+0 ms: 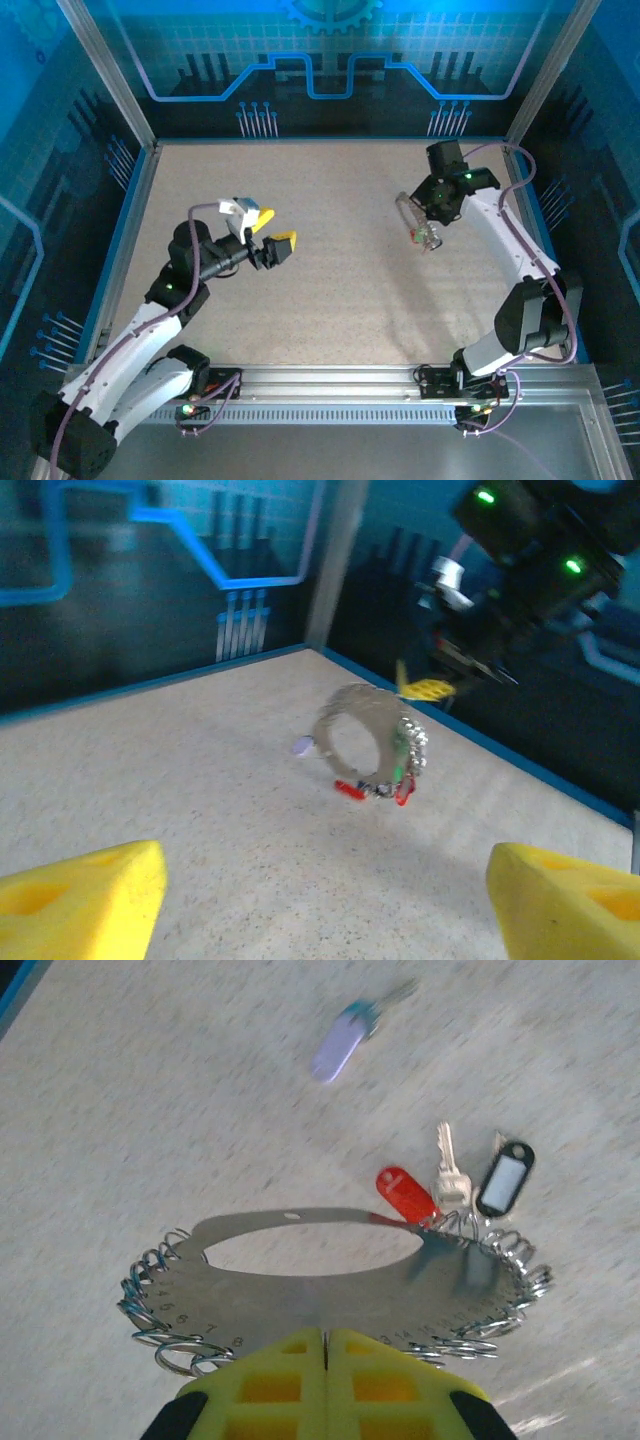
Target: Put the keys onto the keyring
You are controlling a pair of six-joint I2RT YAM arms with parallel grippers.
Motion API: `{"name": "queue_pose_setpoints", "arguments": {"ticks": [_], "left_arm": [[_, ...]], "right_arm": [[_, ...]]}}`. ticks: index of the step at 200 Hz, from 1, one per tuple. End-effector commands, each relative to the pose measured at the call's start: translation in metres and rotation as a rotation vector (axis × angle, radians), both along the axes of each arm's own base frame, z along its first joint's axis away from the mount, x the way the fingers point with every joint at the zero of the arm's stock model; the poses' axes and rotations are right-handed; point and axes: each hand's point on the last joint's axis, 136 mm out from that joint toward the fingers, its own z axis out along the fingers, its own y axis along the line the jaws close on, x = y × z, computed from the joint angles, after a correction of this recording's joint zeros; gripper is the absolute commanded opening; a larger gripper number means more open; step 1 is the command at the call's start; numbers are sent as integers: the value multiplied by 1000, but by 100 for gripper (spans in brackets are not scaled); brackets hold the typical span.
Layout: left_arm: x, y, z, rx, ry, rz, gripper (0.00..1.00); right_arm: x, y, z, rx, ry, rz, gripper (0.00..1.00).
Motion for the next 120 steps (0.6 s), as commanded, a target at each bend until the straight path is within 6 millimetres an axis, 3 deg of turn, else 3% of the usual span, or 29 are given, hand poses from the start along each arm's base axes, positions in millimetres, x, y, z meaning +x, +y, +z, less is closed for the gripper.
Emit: {"name": "queue_pose_setpoints", "arguments": {"ticks": [1, 24, 50, 90, 120], "left_arm": [[-17, -23, -1, 70, -163, -110, 81], [-20, -43, -22, 147, -180, -140, 73], [-18, -65, -54, 203, -142, -143, 66], [-8, -76, -85, 90, -119, -84, 63], [-10, -93, -107, 131, -114, -121, 65]], "right_arm": [[-5, 42, 5, 116, -25, 29, 0], [-16, 84, 0, 151, -18, 100, 0], [-27, 118, -11, 178, 8, 152, 0], [-45, 151, -19, 205, 26, 215, 0], [-56, 170, -23, 222, 44, 262, 0]]}}
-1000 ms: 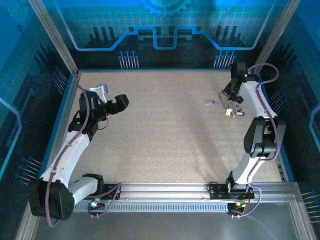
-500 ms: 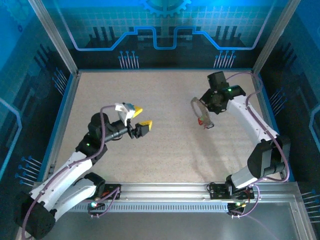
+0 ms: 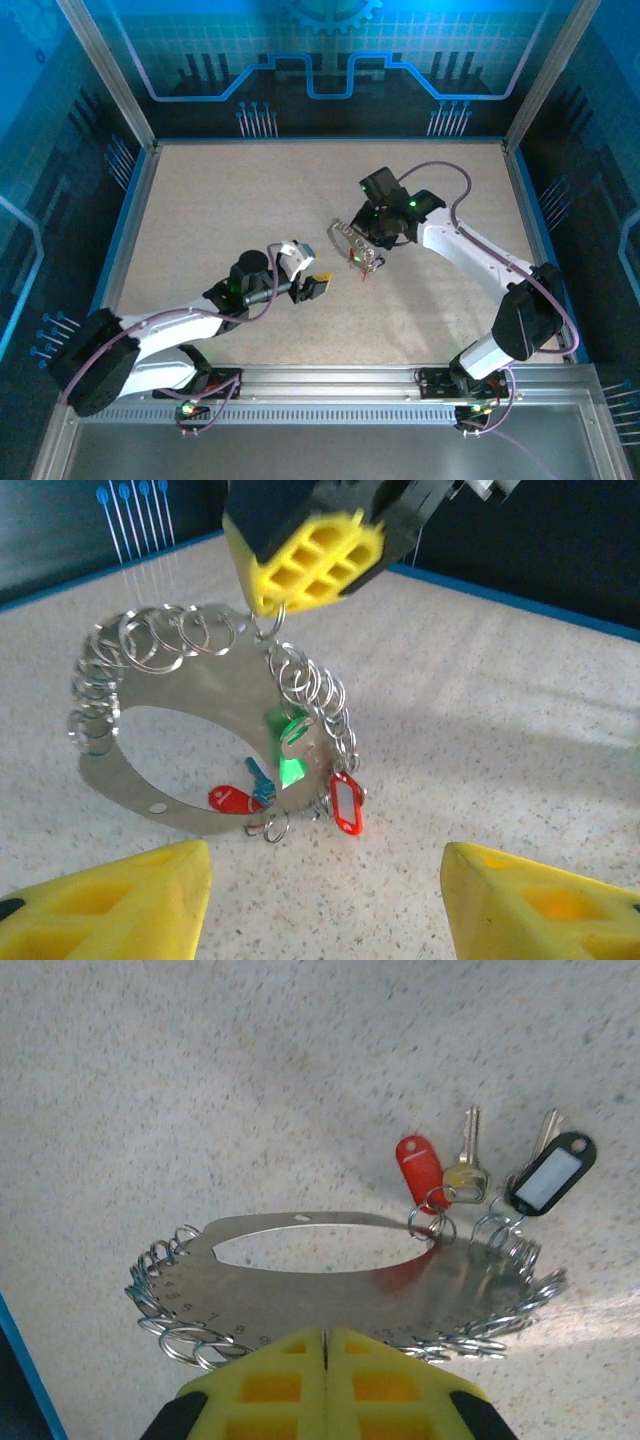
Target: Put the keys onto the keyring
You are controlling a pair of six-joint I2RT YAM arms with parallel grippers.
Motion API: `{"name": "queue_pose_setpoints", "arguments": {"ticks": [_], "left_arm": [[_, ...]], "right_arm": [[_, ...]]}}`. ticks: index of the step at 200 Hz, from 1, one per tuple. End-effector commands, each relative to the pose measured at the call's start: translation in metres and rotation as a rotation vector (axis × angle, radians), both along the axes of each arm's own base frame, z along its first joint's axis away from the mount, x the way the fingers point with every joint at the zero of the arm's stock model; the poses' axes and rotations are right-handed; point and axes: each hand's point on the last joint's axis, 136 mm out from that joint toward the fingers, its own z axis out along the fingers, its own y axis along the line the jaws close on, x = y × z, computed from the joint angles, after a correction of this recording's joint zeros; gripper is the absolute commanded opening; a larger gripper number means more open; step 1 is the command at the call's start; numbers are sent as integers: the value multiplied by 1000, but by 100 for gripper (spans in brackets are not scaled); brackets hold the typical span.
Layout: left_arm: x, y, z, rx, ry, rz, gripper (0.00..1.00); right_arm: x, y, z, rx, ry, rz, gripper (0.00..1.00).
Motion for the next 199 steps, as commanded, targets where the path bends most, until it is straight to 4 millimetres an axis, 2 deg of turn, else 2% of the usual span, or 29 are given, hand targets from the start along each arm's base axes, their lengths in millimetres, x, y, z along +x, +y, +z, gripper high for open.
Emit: {"name": "queue_pose_setpoints", "arguments": {"ticks": [1, 40, 62, 76, 87, 100, 131, 172, 199], "left_arm": [[5, -15, 28, -87, -114, -2, 65], [7, -30, 24, -68, -139, -9, 64], [15, -26, 28, -66, -177, 46, 54], [20, -21, 29, -60, -201, 91, 51], [22, -19, 28, -30, -237, 105, 42], [28, -16, 27, 9, -275, 145, 39], [35, -14, 31, 40, -344, 191, 38], [34, -29, 25, 121, -466, 157, 38], [48, -28, 29, 193, -557, 257, 32]], "right_arm": [[-5, 19, -3, 41, 9, 14, 0], [-12, 39, -8, 67, 23, 54, 0], [-14, 45, -13, 83, 50, 66, 0], [-15, 48, -15, 92, 58, 76, 0], [-15, 49, -15, 95, 66, 80, 0], [-17, 49, -15, 100, 76, 76, 0], [-20, 51, -11, 125, 95, 63, 0], [-28, 58, -11, 182, 166, 29, 0], [-34, 64, -14, 209, 213, 25, 0]]}}
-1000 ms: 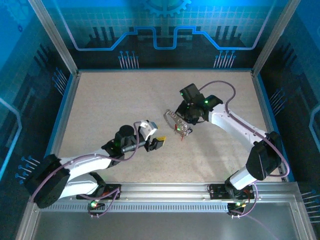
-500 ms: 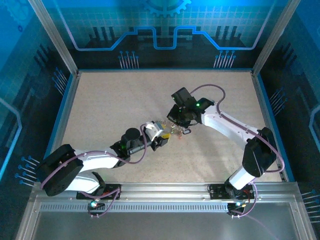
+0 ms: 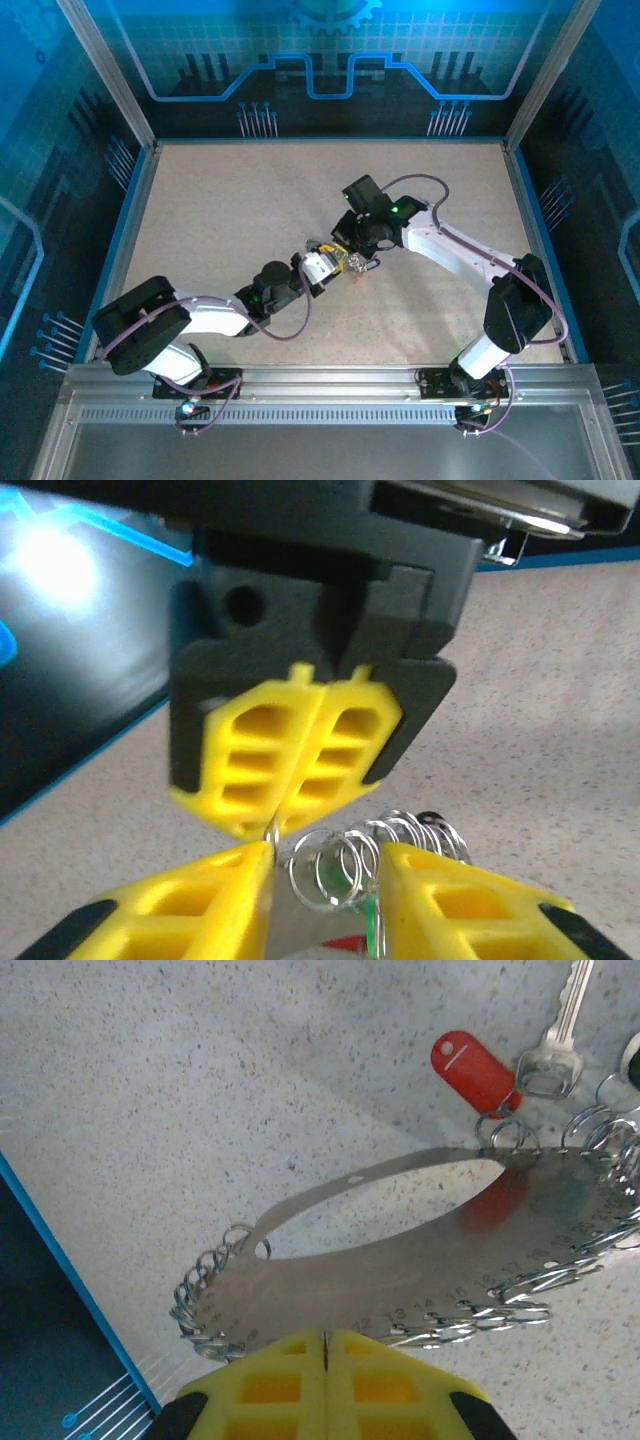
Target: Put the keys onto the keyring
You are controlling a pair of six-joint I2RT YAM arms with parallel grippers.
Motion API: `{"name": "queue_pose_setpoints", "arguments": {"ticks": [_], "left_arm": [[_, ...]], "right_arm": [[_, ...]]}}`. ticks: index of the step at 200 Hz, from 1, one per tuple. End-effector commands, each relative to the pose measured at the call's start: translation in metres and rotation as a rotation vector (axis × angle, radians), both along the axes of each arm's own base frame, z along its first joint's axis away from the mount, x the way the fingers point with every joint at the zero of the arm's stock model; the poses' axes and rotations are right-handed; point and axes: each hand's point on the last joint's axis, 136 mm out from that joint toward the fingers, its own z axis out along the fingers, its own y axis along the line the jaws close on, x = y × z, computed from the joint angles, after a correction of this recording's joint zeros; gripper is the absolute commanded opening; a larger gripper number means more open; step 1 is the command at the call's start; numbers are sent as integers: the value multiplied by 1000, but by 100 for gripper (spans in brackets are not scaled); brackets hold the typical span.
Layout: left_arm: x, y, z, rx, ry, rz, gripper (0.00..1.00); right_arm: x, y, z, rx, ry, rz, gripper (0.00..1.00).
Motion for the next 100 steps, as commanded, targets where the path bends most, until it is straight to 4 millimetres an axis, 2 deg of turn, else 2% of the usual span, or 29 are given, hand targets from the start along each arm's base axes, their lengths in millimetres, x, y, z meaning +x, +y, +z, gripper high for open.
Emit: {"name": "queue_pose_setpoints", "arguments": {"ticks": [1, 37, 100], "left_arm": [[16, 1, 31, 15, -175, 103, 32], [25, 19, 43, -21, -246, 219, 31], [21, 23, 32, -7, -233, 212, 31]], "right_arm": [[-12, 12, 0, 47, 73, 0, 0], [-14, 8, 2, 32, 65, -12, 0], [-15, 6, 2, 33, 64, -27, 0]]}}
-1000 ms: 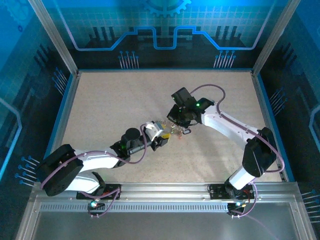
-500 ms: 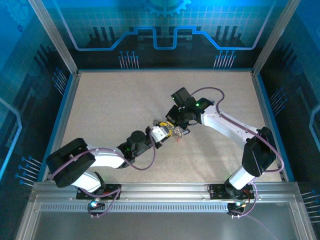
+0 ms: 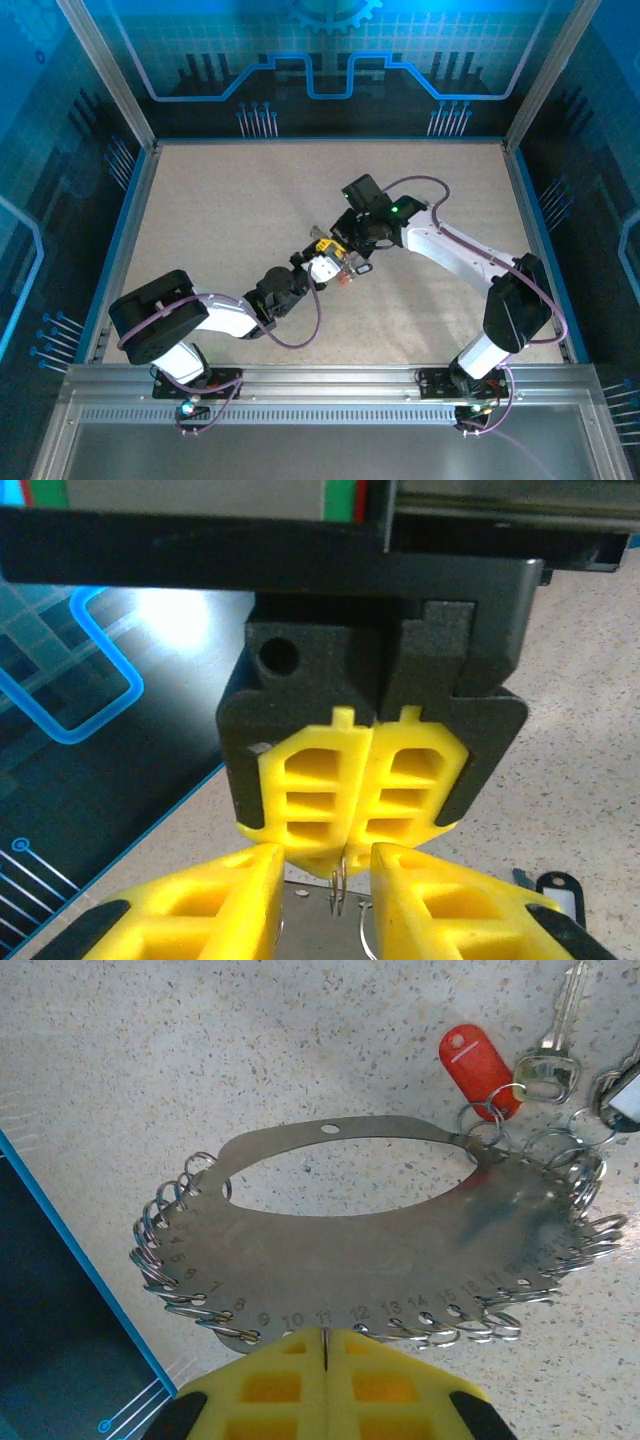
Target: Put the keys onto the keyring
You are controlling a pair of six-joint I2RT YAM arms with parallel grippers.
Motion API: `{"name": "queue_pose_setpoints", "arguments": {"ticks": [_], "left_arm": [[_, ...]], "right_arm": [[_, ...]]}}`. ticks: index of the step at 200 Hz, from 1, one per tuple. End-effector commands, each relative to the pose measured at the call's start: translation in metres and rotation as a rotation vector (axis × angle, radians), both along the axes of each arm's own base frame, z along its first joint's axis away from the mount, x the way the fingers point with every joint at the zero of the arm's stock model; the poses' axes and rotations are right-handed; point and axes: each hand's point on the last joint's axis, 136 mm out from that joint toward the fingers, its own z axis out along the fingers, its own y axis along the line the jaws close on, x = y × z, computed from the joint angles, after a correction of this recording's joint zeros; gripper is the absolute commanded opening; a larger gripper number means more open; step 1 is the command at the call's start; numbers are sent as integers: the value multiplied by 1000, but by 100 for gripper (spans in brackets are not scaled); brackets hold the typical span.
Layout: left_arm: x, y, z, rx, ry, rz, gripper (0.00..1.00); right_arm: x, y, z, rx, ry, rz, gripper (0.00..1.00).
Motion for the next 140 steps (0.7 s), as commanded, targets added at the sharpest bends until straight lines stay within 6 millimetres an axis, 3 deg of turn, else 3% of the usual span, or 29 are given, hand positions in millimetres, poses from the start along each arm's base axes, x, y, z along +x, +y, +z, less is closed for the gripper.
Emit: {"name": "queue_pose_setpoints", "arguments": {"ticks": [1, 61, 115, 140], "left_arm": [[4, 10, 18, -58, -61, 50, 31], [0, 18, 10, -65, -49, 57, 29], [-15, 15, -6, -33, -14, -31, 35], [-7, 19, -8, -63, 16, -16, 35]], "right_arm": [[-19, 3, 0, 5, 55, 20, 0], [-17, 1, 4, 10, 40, 6, 0], [-16, 3, 9, 24, 20, 8, 0], [-17, 6, 8, 34, 29, 12, 0]]}}
